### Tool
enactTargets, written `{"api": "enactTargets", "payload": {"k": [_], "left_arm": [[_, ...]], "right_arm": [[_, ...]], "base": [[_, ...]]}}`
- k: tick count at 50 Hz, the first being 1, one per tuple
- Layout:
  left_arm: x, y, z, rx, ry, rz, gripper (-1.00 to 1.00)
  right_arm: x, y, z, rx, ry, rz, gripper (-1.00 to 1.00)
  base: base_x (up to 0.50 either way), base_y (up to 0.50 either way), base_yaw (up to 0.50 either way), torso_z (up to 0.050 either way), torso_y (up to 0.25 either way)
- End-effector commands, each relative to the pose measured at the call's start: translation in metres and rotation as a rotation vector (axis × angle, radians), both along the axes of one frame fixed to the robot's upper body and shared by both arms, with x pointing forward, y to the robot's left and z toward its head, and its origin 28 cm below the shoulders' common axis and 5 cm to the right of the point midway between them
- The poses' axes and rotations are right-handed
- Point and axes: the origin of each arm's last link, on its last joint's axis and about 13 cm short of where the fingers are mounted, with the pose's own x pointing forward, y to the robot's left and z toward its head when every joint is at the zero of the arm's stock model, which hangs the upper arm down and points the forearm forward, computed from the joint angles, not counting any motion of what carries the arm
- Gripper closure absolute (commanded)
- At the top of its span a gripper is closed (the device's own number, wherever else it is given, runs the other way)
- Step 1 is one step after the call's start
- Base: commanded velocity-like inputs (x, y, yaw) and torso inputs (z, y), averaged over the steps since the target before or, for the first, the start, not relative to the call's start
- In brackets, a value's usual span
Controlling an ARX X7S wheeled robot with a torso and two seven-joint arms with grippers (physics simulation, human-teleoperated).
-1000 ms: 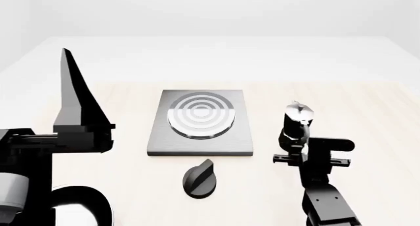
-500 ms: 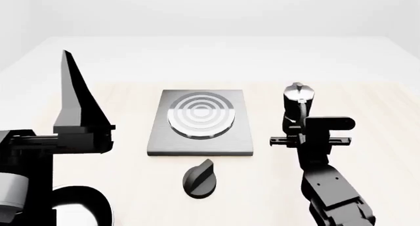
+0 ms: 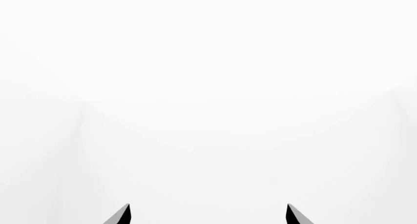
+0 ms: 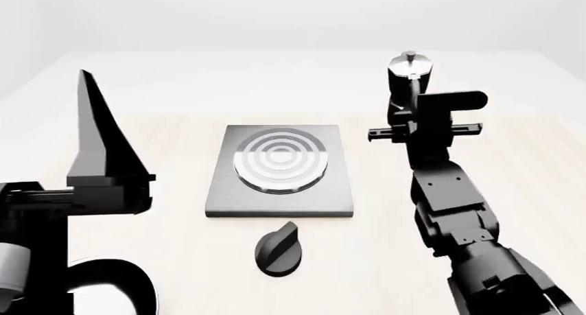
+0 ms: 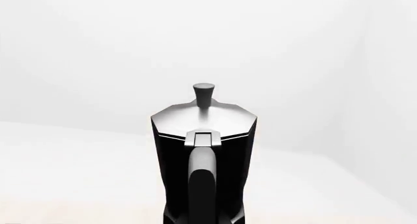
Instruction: Turn on the stove and put the moka pot on it.
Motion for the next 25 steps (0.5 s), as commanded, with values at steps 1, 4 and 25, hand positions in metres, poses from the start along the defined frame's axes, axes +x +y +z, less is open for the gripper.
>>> {"api": "enactTargets", "payload": {"k": [1,4,25], "left_arm": [[-0.001,0.003,0.001,0.0,-0.001,0.01,-1.0],[-0.001,0.003,0.001,-0.002,-0.001,0.011,-1.0],[0.002,0.001,0.001,0.002,0.0,0.003,-1.0]], "right_arm": [[0.016,0.012,0.03,-0.049,-0.025,0.036,1.0],[0.018,0.014,0.034,-0.064,-0.025,0.049,1.0],[0.024,0.038,0.053,-0.038,-0.046,0.132,1.0]], "base": [[0.0,0.0,0.0,0.0,0.0],[0.0,0.0,0.0,0.0,0.0],[0.0,0.0,0.0,0.0,0.001]]}}
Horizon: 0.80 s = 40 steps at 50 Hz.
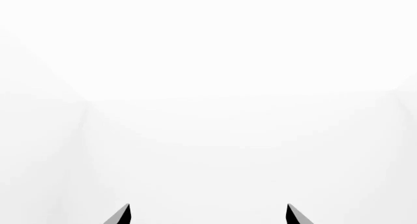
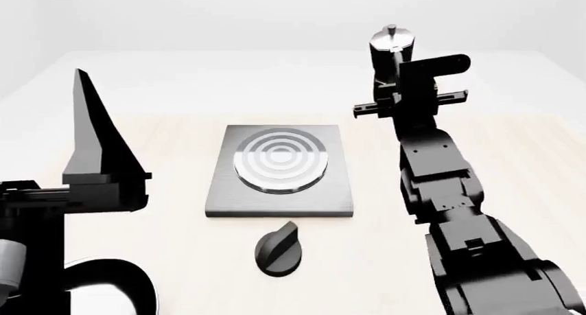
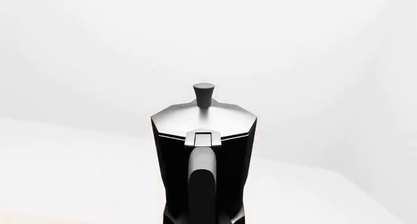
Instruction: Turn on the stove and put the moka pot on it.
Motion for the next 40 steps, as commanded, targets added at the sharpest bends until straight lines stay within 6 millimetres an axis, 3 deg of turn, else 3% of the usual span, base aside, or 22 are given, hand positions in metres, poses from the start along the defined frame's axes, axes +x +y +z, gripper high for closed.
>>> {"api": "enactTargets", "payload": {"k": [1,12,28,40], "left_arm": [[0.001,-0.001,0.002,0.004,-0.002,-0.005,-1.0],[0.0,-0.001,0.001,0.005,0.004,-0.003,-1.0],[0.001,0.0,-0.002,0.004,0.01,-0.002,-1.0],[0.001,-0.001,-0.002,0.003,0.012,-0.004,-1.0]], "right_arm": [[0.004,0.02,0.014,0.015,-0.039,0.081,1.0],[0.003,0.041,0.008,0.2,-0.06,0.164,1.0],[-0.001,0.065,0.002,0.192,-0.022,0.451,1.0],[-0.001,0.071,0.005,0.194,-0.013,0.513,1.0]], "base": [[0.0,0.0,0.0,0.0,0.0],[0.0,0.0,0.0,0.0,0.001],[0.0,0.0,0.0,0.0,0.001],[0.0,0.0,0.0,0.001,0.002]]}}
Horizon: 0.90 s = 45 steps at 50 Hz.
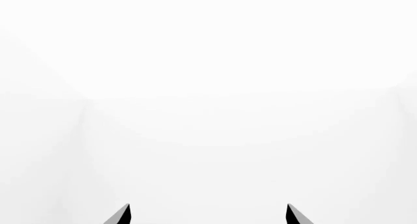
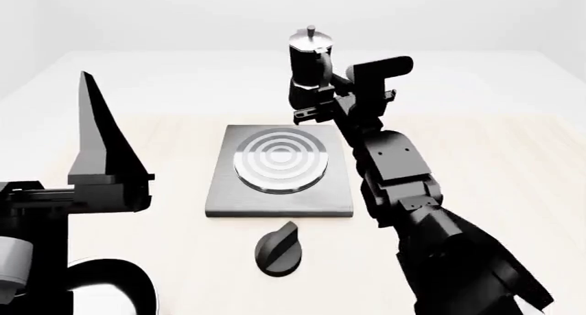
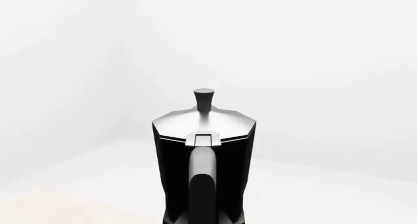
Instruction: Turn on the stove and put the moka pot on it.
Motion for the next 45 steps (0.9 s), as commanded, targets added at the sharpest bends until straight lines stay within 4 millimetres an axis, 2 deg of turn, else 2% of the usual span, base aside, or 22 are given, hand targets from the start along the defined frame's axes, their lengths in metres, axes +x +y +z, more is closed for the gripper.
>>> {"api": "enactTargets", "payload": {"k": [1,3,4,9,23,45], "left_arm": [[0.0005,-0.0002,-0.0003,0.0,0.002,-0.001,-1.0],[0.0004,-0.0001,-0.0002,0.003,0.002,-0.001,-1.0],[0.0001,0.0003,-0.0003,0.002,0.003,0.0,-1.0],[0.0002,0.0005,-0.0006,0.004,0.01,0.003,-1.0],[0.0012,0.0005,0.0006,0.003,0.023,0.008,-1.0],[0.002,0.0004,-0.0025,0.008,0.039,0.02,-1.0]], "right_arm": [[0.0008,0.0085,0.0072,0.007,-0.016,0.082,1.0],[0.0005,0.0101,0.0072,0.008,-0.017,0.09,1.0],[-0.0015,0.0111,0.0009,0.004,-0.016,0.093,1.0],[-0.0002,0.0126,0.0063,0.005,-0.017,0.098,1.0],[-0.003,0.0154,-0.0012,0.025,-0.009,0.101,1.0],[-0.003,0.0166,0.0003,0.03,-0.024,0.085,1.0]], "base": [[0.0,0.0,0.0,0.0,0.0],[0.0,0.0,0.0,0.0,0.0],[0.0,0.0,0.0,0.0,0.0],[0.0,0.0,0.0,0.0,0.002],[0.0,0.0,0.0,0.0,0.001],[0.0,0.0,0.0,0.002,-0.028]]}}
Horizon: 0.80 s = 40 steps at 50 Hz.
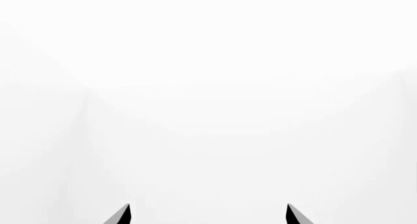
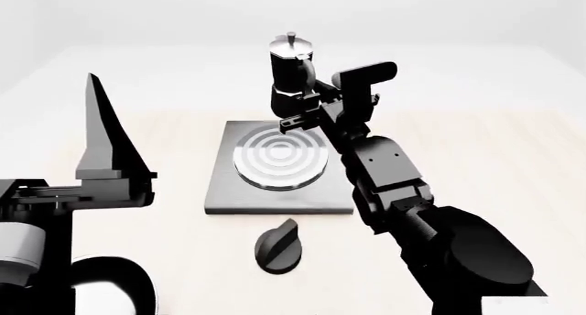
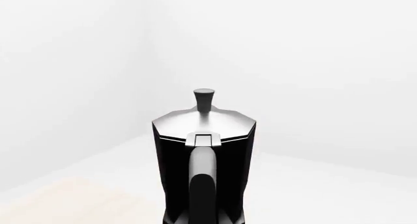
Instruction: Turn on the stove and put the moka pot on it.
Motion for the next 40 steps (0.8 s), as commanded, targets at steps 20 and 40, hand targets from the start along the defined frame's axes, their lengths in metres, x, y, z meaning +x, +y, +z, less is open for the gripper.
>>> {"api": "enactTargets", "payload": {"k": [20,40], "left_arm": [[0.001,0.0,-0.003,-0.001,0.011,-0.002,-1.0],[0.0,0.001,-0.003,-0.003,0.013,-0.005,-1.0]], "right_arm": [[-0.001,0.006,0.008,0.054,-0.099,0.013,1.0],[-0.001,0.011,0.016,0.084,-0.154,0.035,1.0]], "base": [[0.0,0.0,0.0,0.013,-0.111],[0.0,0.0,0.0,0.013,-0.112]]}}
